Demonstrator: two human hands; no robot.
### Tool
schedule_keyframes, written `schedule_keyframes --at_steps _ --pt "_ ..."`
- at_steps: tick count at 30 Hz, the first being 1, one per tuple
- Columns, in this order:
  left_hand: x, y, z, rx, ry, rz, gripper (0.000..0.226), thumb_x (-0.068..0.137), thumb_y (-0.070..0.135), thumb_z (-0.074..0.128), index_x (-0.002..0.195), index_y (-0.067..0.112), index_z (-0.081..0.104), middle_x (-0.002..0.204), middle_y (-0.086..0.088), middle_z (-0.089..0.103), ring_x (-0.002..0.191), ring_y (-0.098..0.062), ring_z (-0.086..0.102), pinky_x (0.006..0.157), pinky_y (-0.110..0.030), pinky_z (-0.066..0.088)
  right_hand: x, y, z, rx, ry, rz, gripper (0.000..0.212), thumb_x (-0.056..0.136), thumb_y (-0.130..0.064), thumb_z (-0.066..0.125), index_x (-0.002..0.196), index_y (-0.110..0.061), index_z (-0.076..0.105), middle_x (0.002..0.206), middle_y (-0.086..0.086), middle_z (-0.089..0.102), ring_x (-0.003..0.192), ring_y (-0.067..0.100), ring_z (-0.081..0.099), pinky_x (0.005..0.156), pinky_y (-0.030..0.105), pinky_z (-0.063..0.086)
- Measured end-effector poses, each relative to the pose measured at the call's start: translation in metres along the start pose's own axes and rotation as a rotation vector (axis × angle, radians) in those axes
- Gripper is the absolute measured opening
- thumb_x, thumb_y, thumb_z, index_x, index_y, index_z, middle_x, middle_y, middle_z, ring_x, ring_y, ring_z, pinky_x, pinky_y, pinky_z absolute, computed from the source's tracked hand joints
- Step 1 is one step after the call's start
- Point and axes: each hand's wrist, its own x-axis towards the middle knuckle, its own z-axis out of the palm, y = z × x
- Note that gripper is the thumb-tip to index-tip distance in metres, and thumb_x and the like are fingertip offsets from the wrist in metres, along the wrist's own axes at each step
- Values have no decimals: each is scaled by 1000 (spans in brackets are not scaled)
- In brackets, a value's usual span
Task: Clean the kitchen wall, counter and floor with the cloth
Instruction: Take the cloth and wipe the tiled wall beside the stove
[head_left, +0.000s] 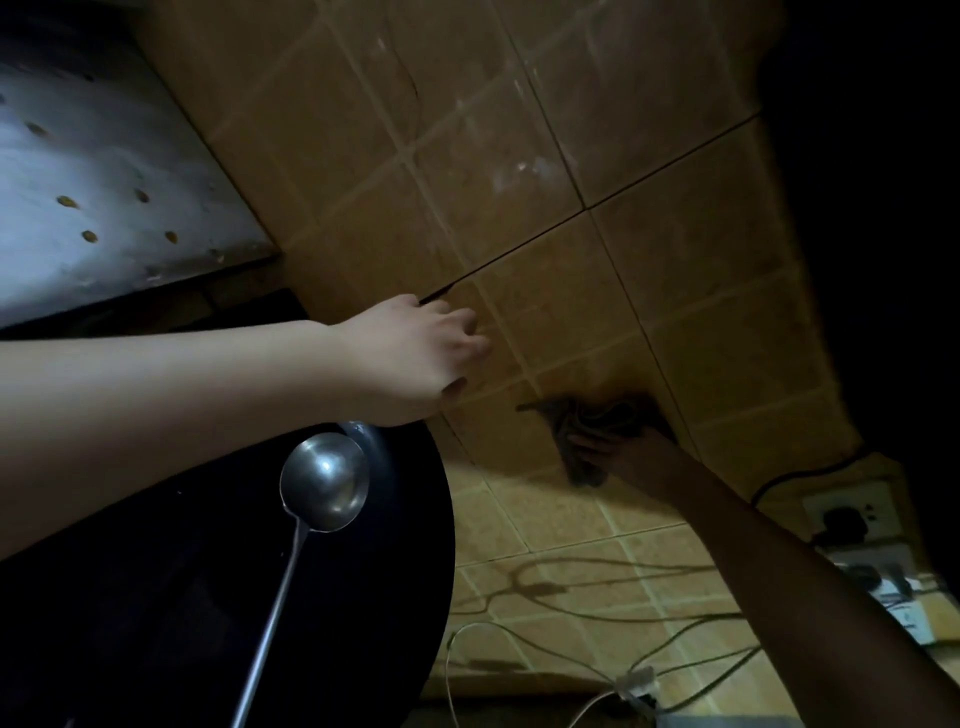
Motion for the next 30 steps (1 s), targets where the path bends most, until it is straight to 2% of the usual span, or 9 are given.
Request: schedule_keyframes --at_steps 2,4,6,7,10,17,20,24,30 --pt "1 -4 -3 22 -6 -19 34 98 37 36 127 21 43 125 0 45 109 -19 48 82 -30 37 1 8 -2 -38 9 -116 56 94 -4 38 146 -24 32 159 -9 14 143 15 25 93 40 44" --pt "0 -8 -5 47 -3 -27 34 98 36 37 127 21 43 123 0 45 107 -19 49 79 -29 35 13 11 -20 86 114 -104 54 98 -2 30 148 -22 27 159 -10 11 144 10 21 98 41 39" --pt "-4 -12 -8 71 8 -38 33 97 36 37 125 20 44 120 -1 46 105 -20 50 79 -30 37 36 14 -49 458 283 51 53 97 0 28 147 -18 28 157 -7 19 142 2 21 111 34 29" --pt "-5 -15 -11 80 8 -48 32 97 35 37 125 20 44 120 -1 46 105 -21 50 79 -31 38 48 20 -65 541 379 117 58 94 7 29 147 -14 25 158 -1 16 144 6 17 116 30 22" --pt "-13 -27 -20 143 -4 -69 33 97 35 36 125 19 42 120 -3 46 104 -22 51 80 -33 40 82 43 -127 408 522 242 75 84 20 37 149 -13 21 160 4 4 148 18 2 115 31 17" --pt "-32 -58 -44 190 -38 -190 30 95 35 38 121 21 45 118 -3 47 107 -24 52 82 -35 40 105 101 -219 552 822 515 61 90 1 55 146 -7 31 159 12 9 147 28 3 118 36 10" --pt "-36 -61 -49 210 -72 -200 31 95 31 38 123 19 44 117 -4 46 106 -25 52 82 -36 42 106 93 -208 521 772 501 59 91 4 51 146 -7 31 159 12 11 147 27 3 118 35 11" --pt "-39 -63 -52 212 -107 -201 31 94 25 39 124 18 42 118 -5 45 106 -25 51 82 -35 41 101 59 -159 461 600 322 70 85 17 42 148 -8 24 160 8 6 148 23 1 117 27 7" --pt "-47 -59 -54 203 -54 -154 28 97 33 35 118 21 48 115 -3 49 101 -22 54 82 -37 46 62 13 -87 597 288 263 55 97 1 34 149 -9 20 160 8 7 147 16 8 117 22 6"
